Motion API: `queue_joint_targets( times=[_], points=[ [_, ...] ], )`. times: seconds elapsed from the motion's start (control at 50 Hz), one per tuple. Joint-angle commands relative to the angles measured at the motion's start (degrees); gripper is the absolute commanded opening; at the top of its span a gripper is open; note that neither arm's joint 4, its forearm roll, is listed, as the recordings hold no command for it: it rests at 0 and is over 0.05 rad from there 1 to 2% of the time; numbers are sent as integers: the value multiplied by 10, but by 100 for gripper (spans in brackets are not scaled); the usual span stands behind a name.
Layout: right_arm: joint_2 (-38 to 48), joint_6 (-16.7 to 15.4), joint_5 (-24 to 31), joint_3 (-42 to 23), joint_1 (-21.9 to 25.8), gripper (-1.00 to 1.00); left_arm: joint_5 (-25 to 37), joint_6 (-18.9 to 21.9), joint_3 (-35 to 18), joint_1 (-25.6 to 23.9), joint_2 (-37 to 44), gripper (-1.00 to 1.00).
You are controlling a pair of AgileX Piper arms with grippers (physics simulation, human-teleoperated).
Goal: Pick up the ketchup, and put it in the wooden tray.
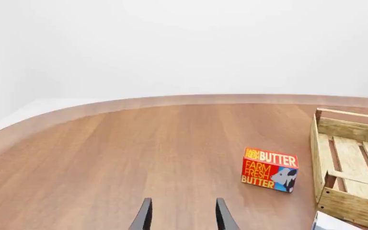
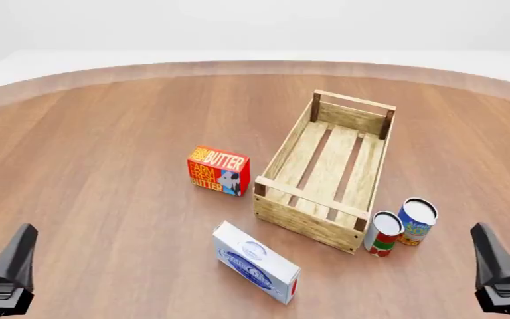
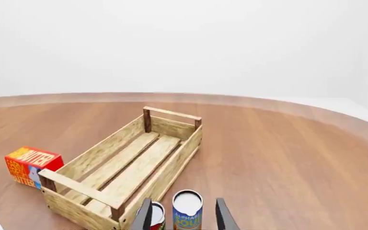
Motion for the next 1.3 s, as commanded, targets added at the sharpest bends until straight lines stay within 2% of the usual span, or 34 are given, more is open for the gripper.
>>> queue_joint_targets(
  times=[0.02,0.12,0.14,0.18,0.24,0.3,0.36,0.42,0.48,0.54,0.56,0.64,0.72,0.82,0.86,0.88,0.9,0.98,1.04,1.3],
  points=[
    [79,-37,-54,-3,10,100,0,0,0,0,0,100],
    [141,-69,-87,-9,35,100,0,0,0,0,0,100],
    [125,-72,-68,-12,58,100,0,0,0,0,0,100],
    [148,-85,-69,-22,65,100,0,0,0,0,0,100],
    [139,-84,-49,-34,97,100,0,0,0,0,0,100],
    [154,-98,-36,-51,129,100,0,0,0,0,0,100],
    [188,-97,-42,-61,159,100,0,0,0,0,0,100],
    [231,-110,-59,-64,178,100,0,0,0,0,0,100],
    [250,-106,-52,-79,204,100,0,0,0,0,0,100],
    [277,-117,-44,-96,230,100,0,0,0,0,0,100],
    [288,-111,-41,-106,247,100,0,0,0,0,0,100],
    [311,-111,-36,-121,266,100,0,0,0,0,0,100],
    [340,-91,-32,-142,296,100,0,0,0,0,0,100],
    [376,-94,-29,-165,319,100,0,0,0,0,0,100],
    [382,-29,-20,-187,357,100,0,0,0,0,0,100],
    [385,-37,-17,-191,357,100,0,0,0,0,0,100],
    [386,-68,-15,-190,347,100,0,0,0,0,0,100],
    [397,-62,-6,-204,362,100,0,0,0,0,0,100],
    [418,-75,-2,-214,373,100,0,0,0,0,0,100],
    [485,-75,5,-260,438,100,0,0,0,0,0,100]
  ],
)
